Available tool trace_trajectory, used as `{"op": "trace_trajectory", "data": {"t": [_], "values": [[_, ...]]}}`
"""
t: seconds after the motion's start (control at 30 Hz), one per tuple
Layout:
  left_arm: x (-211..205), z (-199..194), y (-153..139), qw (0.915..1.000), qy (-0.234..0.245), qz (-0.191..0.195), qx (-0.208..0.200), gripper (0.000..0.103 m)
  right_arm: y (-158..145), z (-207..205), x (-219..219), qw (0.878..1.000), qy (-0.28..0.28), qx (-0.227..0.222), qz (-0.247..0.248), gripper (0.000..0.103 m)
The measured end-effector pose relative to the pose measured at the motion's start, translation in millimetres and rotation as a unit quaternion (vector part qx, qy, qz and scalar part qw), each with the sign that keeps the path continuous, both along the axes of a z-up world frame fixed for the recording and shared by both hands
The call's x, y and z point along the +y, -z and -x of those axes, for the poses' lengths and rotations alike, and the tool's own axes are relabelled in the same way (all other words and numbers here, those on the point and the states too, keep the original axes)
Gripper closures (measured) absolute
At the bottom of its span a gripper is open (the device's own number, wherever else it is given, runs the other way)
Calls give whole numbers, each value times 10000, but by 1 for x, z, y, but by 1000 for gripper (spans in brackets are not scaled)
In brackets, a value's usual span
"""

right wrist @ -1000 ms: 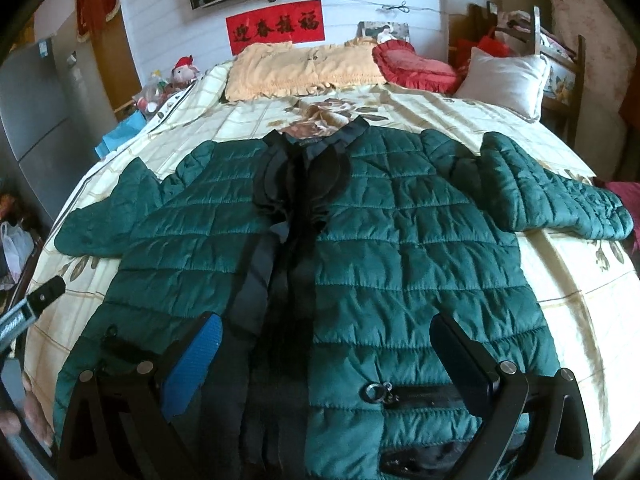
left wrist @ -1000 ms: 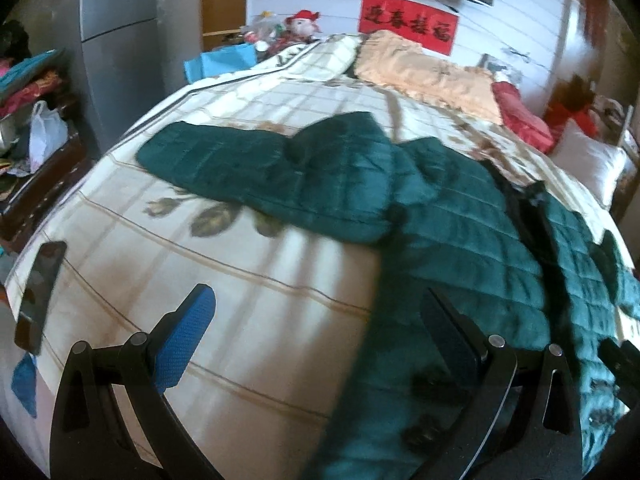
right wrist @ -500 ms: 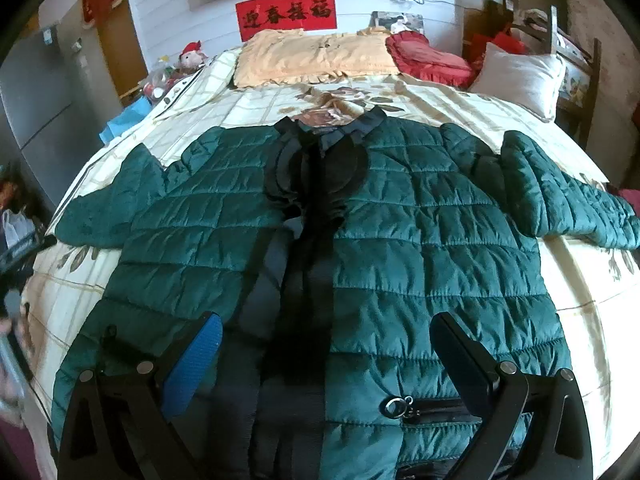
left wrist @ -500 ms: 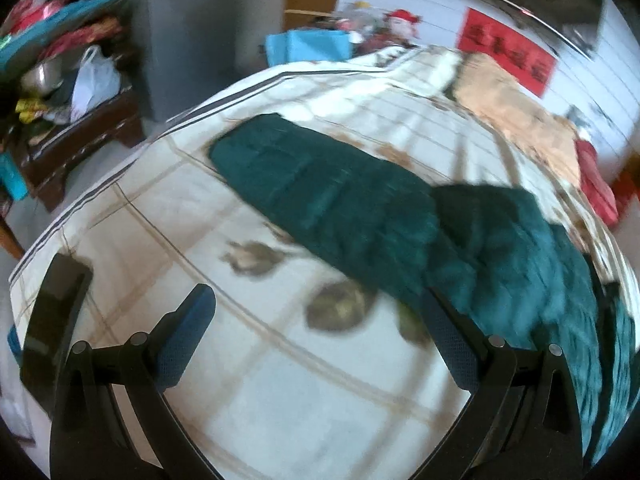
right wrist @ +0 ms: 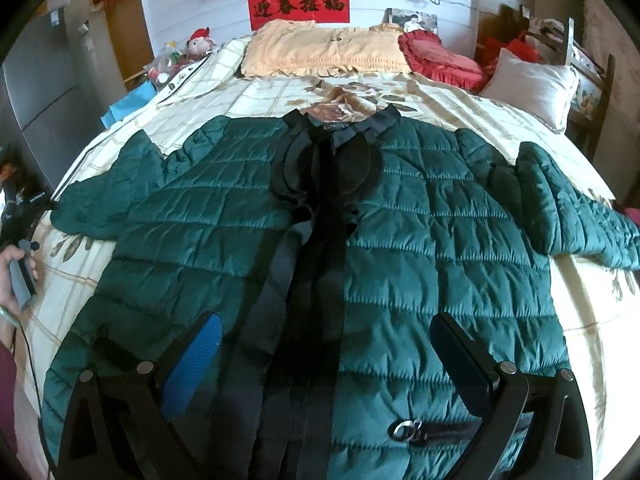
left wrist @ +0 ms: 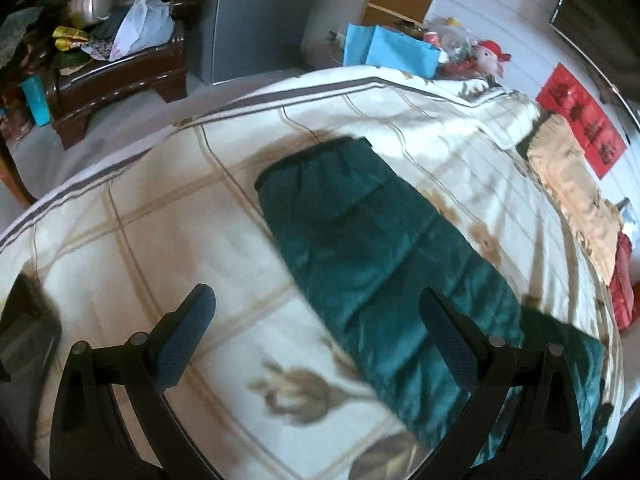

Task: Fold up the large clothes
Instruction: 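Lift the held sleeve with the left gripper and swing it over the jacket body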

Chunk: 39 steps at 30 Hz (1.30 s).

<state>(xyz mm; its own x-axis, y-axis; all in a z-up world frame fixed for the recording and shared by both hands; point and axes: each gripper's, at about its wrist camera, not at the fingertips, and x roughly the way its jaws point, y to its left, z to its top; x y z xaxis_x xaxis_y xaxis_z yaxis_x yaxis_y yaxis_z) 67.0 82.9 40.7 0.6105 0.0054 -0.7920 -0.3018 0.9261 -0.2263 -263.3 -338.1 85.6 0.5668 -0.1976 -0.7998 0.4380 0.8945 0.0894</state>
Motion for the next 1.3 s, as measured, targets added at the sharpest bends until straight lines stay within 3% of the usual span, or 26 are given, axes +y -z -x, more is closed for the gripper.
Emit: {"op": "trace_trajectory", "data": {"t": [0.3, 0.47, 0.6, 0.73, 0.97, 1.3], "values": [[7, -36, 19, 9995, -99, 138, 265, 1, 3, -14, -5, 9999, -14, 113, -1, 0], [7, -40, 19, 9997, -79, 182, 108, 5, 1, -24, -8, 10000, -8, 89, 22, 0], [7, -43, 19, 9996, 81, 258, -16, 51, 5, -30, -8, 9999, -31, 152, 42, 0], [9, -43, 15, 9991, 183, 359, -93, 85, 9, -29, -10, 9998, -15, 207, 54, 0], [7, -20, -18, 9942, 612, 649, -593, 91, 7, -24, -15, 9999, 76, 153, -6, 0], [-46, 42, -76, 9715, 1762, 1112, -1135, 92, 8, -25, -17, 9999, 63, 148, 50, 0]]}}
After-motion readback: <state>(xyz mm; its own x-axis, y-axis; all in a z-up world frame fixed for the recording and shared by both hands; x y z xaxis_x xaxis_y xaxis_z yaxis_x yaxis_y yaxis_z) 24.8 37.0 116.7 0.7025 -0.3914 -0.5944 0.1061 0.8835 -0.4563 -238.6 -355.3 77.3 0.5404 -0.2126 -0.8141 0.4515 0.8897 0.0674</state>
